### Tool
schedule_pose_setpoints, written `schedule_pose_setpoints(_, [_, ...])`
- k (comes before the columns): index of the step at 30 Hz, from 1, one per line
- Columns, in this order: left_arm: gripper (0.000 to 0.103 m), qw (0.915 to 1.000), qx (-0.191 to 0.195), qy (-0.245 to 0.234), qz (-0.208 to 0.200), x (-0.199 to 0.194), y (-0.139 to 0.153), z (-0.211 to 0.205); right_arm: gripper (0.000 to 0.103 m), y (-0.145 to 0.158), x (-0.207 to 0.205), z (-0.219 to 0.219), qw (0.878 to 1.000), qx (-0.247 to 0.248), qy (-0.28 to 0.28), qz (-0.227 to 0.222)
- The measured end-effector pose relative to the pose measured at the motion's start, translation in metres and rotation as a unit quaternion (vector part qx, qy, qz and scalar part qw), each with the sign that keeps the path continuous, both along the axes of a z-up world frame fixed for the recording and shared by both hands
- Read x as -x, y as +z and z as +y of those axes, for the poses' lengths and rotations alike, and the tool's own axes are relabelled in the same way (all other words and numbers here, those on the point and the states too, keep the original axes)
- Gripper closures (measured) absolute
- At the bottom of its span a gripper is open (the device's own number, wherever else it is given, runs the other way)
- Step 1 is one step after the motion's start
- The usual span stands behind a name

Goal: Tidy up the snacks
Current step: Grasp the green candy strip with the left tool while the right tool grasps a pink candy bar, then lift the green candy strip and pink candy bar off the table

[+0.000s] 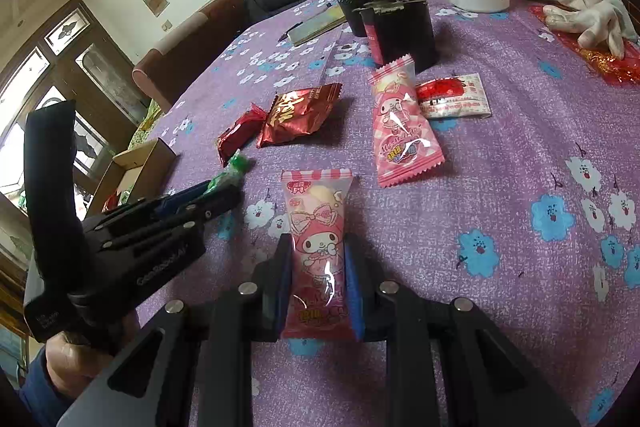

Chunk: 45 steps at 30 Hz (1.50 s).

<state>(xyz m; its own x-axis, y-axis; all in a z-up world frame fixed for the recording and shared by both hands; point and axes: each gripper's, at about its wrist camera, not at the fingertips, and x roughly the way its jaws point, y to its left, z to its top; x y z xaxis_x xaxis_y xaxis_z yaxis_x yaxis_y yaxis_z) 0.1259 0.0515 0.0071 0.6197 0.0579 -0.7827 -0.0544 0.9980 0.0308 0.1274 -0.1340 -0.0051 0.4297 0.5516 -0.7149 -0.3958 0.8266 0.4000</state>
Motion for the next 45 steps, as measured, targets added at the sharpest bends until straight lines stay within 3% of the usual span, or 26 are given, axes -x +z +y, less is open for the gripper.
schedule_pose_setpoints(2, [0.082,0.9998,-0.019,-0.002,-0.005,0.008,0.000,-0.005,0.080,0.001,0.000,0.001,1.000,0.002,0.001,-0.001])
schedule_pose_setpoints(11, [0.082,0.9991,0.039,0.009,-0.014,0.061,0.001,0.019,0.080,0.001,0.020,0.035,0.998,0.014,0.062,-0.009])
schedule_pose_setpoints(14, [0.082,0.9980,0.059,0.017,-0.017,0.058,0.001,0.027,0.080,0.003,0.027,0.049,0.995,0.050,0.071,-0.040])
schedule_pose_setpoints(18, [0.082,0.9986,0.049,0.005,-0.017,0.056,0.002,0.020,0.080,0.001,0.022,0.047,0.997,0.035,0.068,-0.032])
schedule_pose_setpoints(31, [0.082,0.9990,0.037,-0.016,-0.017,0.057,0.002,0.012,0.080,0.003,0.023,0.060,0.993,0.084,0.073,-0.047])
schedule_pose_setpoints(45, [0.082,0.9989,0.030,-0.030,-0.021,0.056,0.004,0.010,0.080,0.002,0.024,0.060,0.993,0.081,0.074,-0.053])
